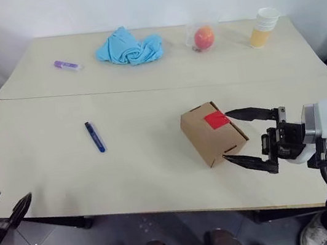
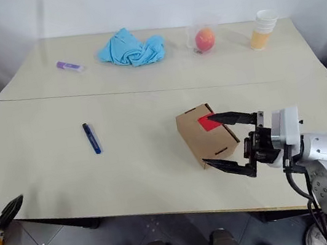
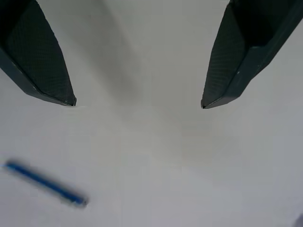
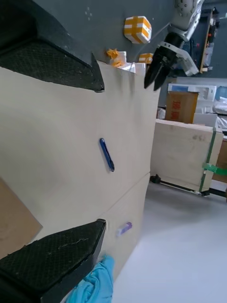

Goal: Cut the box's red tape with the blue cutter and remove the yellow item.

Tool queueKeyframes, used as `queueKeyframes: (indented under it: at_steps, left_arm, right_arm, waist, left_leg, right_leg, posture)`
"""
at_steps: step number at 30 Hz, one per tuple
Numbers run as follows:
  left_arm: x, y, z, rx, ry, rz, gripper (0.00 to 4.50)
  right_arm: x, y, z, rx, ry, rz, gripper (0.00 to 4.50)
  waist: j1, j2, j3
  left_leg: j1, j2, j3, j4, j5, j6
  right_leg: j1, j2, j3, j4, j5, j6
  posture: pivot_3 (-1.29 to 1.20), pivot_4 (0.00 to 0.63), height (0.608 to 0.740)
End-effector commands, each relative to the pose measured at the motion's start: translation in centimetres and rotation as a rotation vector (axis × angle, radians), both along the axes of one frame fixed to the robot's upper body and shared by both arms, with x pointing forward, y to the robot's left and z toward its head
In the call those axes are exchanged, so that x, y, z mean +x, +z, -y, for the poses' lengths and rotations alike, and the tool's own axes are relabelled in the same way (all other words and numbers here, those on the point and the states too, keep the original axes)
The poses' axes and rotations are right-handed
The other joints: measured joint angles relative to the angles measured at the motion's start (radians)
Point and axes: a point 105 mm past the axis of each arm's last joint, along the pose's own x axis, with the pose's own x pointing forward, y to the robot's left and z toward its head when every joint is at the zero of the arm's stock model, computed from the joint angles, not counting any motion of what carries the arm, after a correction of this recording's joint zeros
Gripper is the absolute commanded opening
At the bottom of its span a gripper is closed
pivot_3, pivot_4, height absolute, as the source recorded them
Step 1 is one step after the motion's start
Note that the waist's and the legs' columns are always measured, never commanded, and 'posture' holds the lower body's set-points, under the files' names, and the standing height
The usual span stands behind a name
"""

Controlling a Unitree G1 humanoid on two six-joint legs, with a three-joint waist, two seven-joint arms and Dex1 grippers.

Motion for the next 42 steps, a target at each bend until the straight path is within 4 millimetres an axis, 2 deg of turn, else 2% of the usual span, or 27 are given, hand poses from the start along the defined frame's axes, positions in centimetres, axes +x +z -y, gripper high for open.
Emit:
queueKeyframes:
  at_steps: [1,4,6,8,11,15,17,18,21,23,27,31,33,42]
  left_arm:
    - [2.0,1.2,4.0,-0.001,-0.035,0.038,4.48]
    - [4.4,1.1,7.4,-0.024,0.025,0.012,4.48]
    - [5.5,0.9,8.5,-0.03,0.115,-0.017,4.48]
    - [6.6,0.8,9.5,-0.139,0.235,-0.032,4.48]
    - [8.1,1.5,12.3,-0.097,0.214,-0.04,4.48]
    - [9.5,1.2,14.0,-0.084,0.272,-0.093,4.48]
    - [10.3,0.8,14.6,0.022,0.3,-0.141,4.48]
    - [10.7,0.4,15.0,0.013,0.306,-0.167,4.48]
    - [11.4,-0.9,14.6,0.022,0.409,-0.264,4.48]
    - [11.9,-1.2,15.1,0.072,0.426,-0.294,4.48]
    - [12.0,-3.1,15.1,0.096,0.519,-0.41,4.48]
    - [12.9,-3.0,16.3,0.021,0.471,-0.392,4.48]
    - [13.0,-3.8,16.5,-0.118,0.481,-0.409,4.48]
    - [13.7,-4.4,16.5,-0.202,0.434,-0.389,4.48]
  right_arm:
    - [-0.6,0.7,0.3,-0.008,0.029,0.036,4.5]
    - [-1.0,0.3,0.1,-0.013,0.05,-0.005,4.5]
    - [-1.2,0.1,0.1,-0.012,0.058,-0.032,4.5]
    - [-1.5,0.0,0.1,-0.012,0.063,-0.059,4.5]
    - [-1.7,0.0,0.1,-0.023,0.064,-0.058,4.5]
    - [-1.8,0.1,0.1,-0.029,0.06,-0.059,4.5]
    - [-1.9,0.2,0.0,-0.027,0.062,-0.061,4.5]
    - [-2.0,0.3,-0.1,-0.02,0.06,-0.064,4.5]
    - [-2.1,0.3,-0.2,-0.017,0.06,-0.071,4.5]
    - [-2.2,0.4,-0.2,-0.018,0.052,-0.074,4.5]
    - [-2.1,1.0,-0.2,-0.004,0.024,-0.05,4.5]
    - [-2.1,1.3,-0.3,0.005,0.011,-0.044,4.5]
    - [-2.1,1.4,-0.3,0.008,0.001,-0.034,4.5]
    - [-1.9,1.6,-0.5,0.02,-0.014,-0.021,4.5]
  waist:
    - [-0.001,0.001,0.0]
    - [-0.003,0.001,0.0]
    - [-0.003,0.001,0.0]
    - [-0.005,0.001,0.0]
    - [-0.006,0.0,0.0]
    - [-0.006,0.0,0.0]
    - [-0.004,0.0,0.0]
    - [-0.003,0.0,0.0]
    - [0.004,0.0,0.0]
    - [0.006,0.0,0.0]
    - [0.009,0.001,-0.001]
    - [0.01,0.004,-0.002]
    - [0.01,0.004,-0.003]
    - [0.01,0.005,-0.003]
  left_leg:
    - [0.0,0.0,0.0,-0.001,0.0,0.0]
    - [0.0,0.0,0.0,-0.001,0.0,0.0]
    - [0.0,0.0,0.0,-0.001,0.0,0.0]
    - [0.0,0.0,0.0,-0.001,0.0,0.0]
    - [-0.001,-0.001,0.001,0.0,0.0,0.0]
    - [-0.001,0.0,0.001,0.0,0.0,-0.001]
    - [-0.001,0.0,0.001,0.0,0.0,-0.001]
    - [-0.001,0.0,0.001,0.0,0.001,-0.001]
    - [-0.001,0.0,0.001,0.001,0.001,-0.001]
    - [-0.001,-0.001,0.001,0.0,0.001,-0.001]
    - [-0.001,-0.001,0.0,0.001,0.001,-0.001]
    - [0.0,-0.001,0.0,0.001,0.002,-0.002]
    - [0.001,-0.001,0.0,0.001,0.003,-0.003]
    - [0.003,-0.001,-0.001,0.001,0.004,-0.003]
  right_leg:
    - [0.0,0.0,0.0,-0.001,0.0,0.0]
    - [0.001,0.002,-0.001,-0.002,0.0,0.001]
    - [0.0,0.003,-0.001,-0.002,0.001,0.001]
    - [0.0,0.004,-0.003,-0.001,0.001,0.001]
    - [0.0,0.009,-0.008,-0.001,0.001,0.003]
    - [0.0,0.01,-0.007,-0.001,0.001,0.003]
    - [0.0,0.01,-0.007,-0.002,0.001,0.003]
    - [0.0,0.01,-0.007,-0.002,0.001,0.003]
    - [0.0,0.01,-0.007,-0.002,0.001,0.003]
    - [0.0,0.011,-0.007,-0.002,0.001,0.003]
    - [0.0,0.01,-0.008,-0.002,0.001,0.003]
    - [0.001,0.01,-0.008,-0.002,0.001,0.003]
    - [0.002,0.01,-0.009,-0.002,0.002,0.003]
    - [0.005,0.01,-0.009,-0.003,0.002,0.004]
  posture:
    - [0.0,0.15,0.74]
    - [0.0,0.15,0.74]
    - [0.0,0.15,0.74]
    - [0.0,0.15,0.74]
    - [0.0,0.15,0.74]
    - [0.0,0.15,0.74]
    - [0.0,0.15,0.74]
    - [0.0,0.15,0.74]
    - [0.0,0.15,0.74]
    - [0.0,0.15,0.74]
    - [0.0,0.15,0.74]
    - [0.0,0.15,0.74]
    - [0.0,0.15,0.74]
    - [0.0,0.15,0.74]
